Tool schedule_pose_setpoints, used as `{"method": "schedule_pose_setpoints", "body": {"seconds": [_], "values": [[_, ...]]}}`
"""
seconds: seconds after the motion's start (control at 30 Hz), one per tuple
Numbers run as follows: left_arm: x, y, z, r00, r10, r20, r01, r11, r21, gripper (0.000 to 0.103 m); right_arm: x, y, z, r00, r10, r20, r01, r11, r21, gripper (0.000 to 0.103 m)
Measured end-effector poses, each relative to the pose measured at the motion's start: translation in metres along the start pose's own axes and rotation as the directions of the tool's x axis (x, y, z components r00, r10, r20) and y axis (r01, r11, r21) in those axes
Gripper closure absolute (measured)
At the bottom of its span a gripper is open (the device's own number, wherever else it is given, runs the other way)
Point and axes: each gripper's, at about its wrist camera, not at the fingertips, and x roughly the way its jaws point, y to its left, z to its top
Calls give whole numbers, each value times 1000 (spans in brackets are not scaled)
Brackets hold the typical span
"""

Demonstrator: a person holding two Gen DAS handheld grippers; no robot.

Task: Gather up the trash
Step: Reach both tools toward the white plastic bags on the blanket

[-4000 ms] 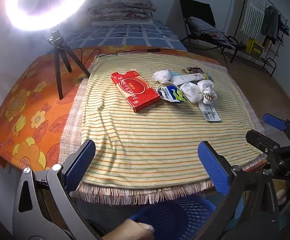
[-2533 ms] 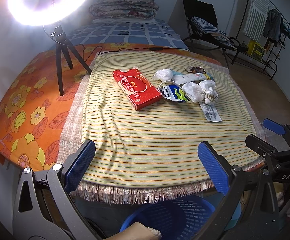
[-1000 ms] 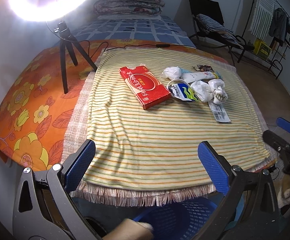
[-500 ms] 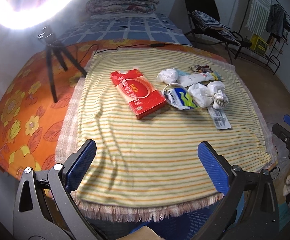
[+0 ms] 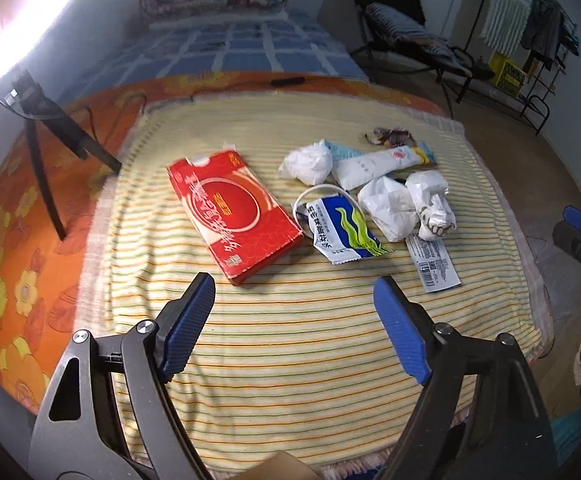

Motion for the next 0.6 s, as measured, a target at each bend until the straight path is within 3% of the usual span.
{"method": "schedule_pose_setpoints", "body": {"seconds": [0.1, 0.17, 0.3, 0.47, 0.6], "values": [[14, 3, 10, 999, -34, -35, 32, 999, -35, 19, 10, 0, 10, 1000, 14, -8, -14, 1000, 24, 0], [21, 3, 20, 998, -48, -34, 46, 998, -36, 26, 16, 0, 17, 1000, 15, -9, -15, 999, 37, 0], [35, 3, 44, 998, -63, -28, 62, 997, -41, 28, 31, -4, 25, 999, 25, -33, -23, 998, 58, 0], [60, 8, 76, 995, -90, -36, 88, 994, -72, 29, 60, -21, 30, 993, 64, -98, -47, 984, 170, 0], [82, 15, 98, 990, -130, -56, 123, 986, -114, 35, 81, -29, 32, 986, 94, -137, -61, 971, 230, 0]]}}
